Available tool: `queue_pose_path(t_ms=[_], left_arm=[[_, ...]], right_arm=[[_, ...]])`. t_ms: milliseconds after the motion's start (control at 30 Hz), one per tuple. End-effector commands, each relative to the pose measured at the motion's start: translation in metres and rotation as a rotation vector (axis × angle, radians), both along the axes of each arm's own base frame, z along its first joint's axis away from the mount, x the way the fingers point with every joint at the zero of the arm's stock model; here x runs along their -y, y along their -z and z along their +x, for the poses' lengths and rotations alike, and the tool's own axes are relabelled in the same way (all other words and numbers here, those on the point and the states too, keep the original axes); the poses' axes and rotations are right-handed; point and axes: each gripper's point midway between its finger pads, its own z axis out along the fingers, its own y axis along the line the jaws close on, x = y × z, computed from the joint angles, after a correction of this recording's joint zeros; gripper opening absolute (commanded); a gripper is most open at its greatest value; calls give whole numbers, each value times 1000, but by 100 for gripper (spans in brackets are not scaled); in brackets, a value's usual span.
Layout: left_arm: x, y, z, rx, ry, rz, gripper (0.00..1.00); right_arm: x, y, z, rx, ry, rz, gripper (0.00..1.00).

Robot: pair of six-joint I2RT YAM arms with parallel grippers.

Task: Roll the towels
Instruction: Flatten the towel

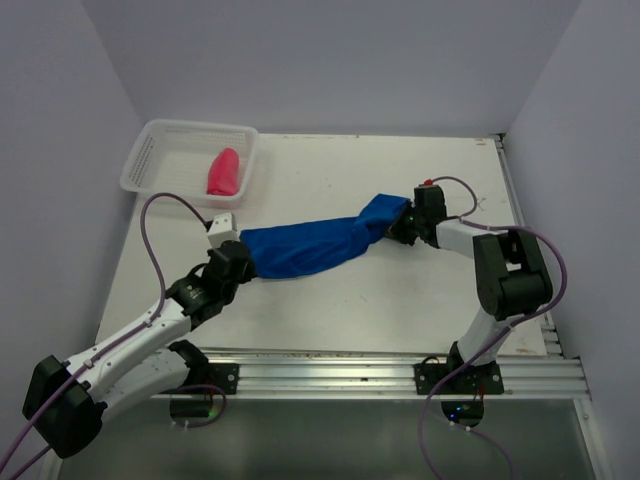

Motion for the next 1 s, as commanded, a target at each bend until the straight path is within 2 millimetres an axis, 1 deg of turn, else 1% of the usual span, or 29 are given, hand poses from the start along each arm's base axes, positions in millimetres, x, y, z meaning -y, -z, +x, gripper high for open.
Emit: queue_pose_path(t_ms=[0,200,433,533,567,600,633,667,700,733,767,800,833,867,900,933,967], left_arm=[[-1,-8,4,35,-4,-9,0],[-4,-15,3,48,-11,-3,0],[-6,-16,1,46,-17,-10,0],[-8,-22,4,58,-24,-10,0],[-5,-28,6,65,-16,-22,0],[-3,-31,8,67,-6,-32,0],[-1,-35,11,75,4,-51,0],[0,-38,18,71,16,-73,0],[1,-40,21,68,23,-85,0],[-6,-45,31,81,3,-106,0],[0,-52,38,78,32,-130,0],[-1,-58,43,84,31,-140,0],[-3,-65,51,92,34,-158,0],[-2,-81,61,118,37,-174,0],[-1,-90,66,131,41,-185,0],[-5,-96,71,137,32,-193,0],[-2,-107,78,149,44,-208,0]], right_arm=[[0,-24,10,65,10,34,0],[4,-37,7,94,14,34,0],[12,-54,1,125,29,40,0],[19,-73,3,165,47,55,0],[23,-79,-1,158,54,53,0],[28,-83,0,164,67,54,0],[31,-91,1,177,73,56,0],[34,-94,-1,170,82,55,0],[41,-104,1,191,95,61,0],[43,-112,3,205,100,64,0],[52,-115,3,203,121,66,0],[54,-127,6,225,126,81,0],[58,-131,7,228,133,86,0],[64,-137,8,238,148,88,0],[64,-147,11,259,142,91,0],[61,-153,10,267,126,98,0],[73,-155,12,268,148,90,0]])
